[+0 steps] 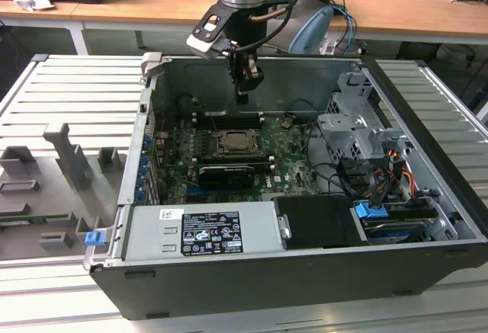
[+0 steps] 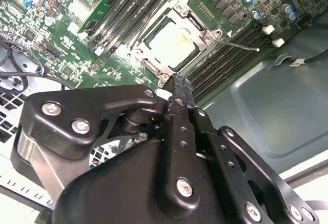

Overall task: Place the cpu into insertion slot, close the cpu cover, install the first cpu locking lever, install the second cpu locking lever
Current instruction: 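Install the first cpu locking lever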

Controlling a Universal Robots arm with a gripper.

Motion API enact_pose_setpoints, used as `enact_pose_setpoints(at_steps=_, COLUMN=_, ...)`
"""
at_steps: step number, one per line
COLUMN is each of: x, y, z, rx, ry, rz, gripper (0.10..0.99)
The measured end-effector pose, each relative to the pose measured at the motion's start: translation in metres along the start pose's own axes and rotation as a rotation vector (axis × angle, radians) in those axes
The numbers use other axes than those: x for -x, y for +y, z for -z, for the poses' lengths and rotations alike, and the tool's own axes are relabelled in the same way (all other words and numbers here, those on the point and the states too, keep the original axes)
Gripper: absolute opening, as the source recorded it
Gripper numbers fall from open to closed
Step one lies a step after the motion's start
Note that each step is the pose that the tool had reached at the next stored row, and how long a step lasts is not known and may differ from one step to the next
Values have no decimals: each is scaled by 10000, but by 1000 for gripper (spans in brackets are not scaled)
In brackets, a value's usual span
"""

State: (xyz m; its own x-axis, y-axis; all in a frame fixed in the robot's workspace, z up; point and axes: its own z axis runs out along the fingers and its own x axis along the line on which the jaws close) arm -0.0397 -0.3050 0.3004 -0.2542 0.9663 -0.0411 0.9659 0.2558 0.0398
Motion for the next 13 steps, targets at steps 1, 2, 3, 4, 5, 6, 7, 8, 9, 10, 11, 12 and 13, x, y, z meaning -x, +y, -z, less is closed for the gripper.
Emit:
enact_pose_setpoints(at_steps=1, x=-1, y=1, z=0, rx=1, ry=0, rz=28, gripper=106)
enact_pose_setpoints(at_steps=2, x=-1, y=1, z=0, rx=2, ry=0, rz=60, gripper=106)
enact_pose_setpoints(at_steps=3, x=-1, y=2, z=0, rx=3, ry=1, rz=88, gripper=106)
enact_pose_setpoints(at_steps=4, x=-2, y=2, z=0, rx=4, ry=2, rz=124, gripper=106)
enact_pose_setpoints(at_steps=5, x=-2, y=4, z=0, rx=5, ry=2, rz=153, gripper=106)
enact_pose_setpoints(at_steps=6, x=-1, y=7, z=0, rx=7, ry=5, rz=209, gripper=106)
enact_pose_setpoints(at_steps=7, x=0, y=9, z=-1, rx=9, ry=7, rz=249, gripper=106)
enact_pose_setpoints(at_steps=8, x=0, y=11, z=-1, rx=9, ry=9, rz=284, gripper=106)
enact_pose_setpoints(at_steps=9, x=1, y=13, z=-1, rx=10, ry=10, rz=324, gripper=106)
enact_pose_setpoints(at_steps=10, x=1, y=14, z=-1, rx=12, ry=12, rz=356, gripper=106)
enact_pose_setpoints(at_steps=11, x=1, y=17, z=-1, rx=14, ry=14, rz=404, gripper=106)
enact_pose_setpoints(at_steps=12, x=2, y=19, z=-1, rx=15, ry=15, rz=454, gripper=106)
enact_pose_setpoints(at_steps=13, x=2, y=20, z=-1, rx=16, ry=17, rz=484, gripper=106)
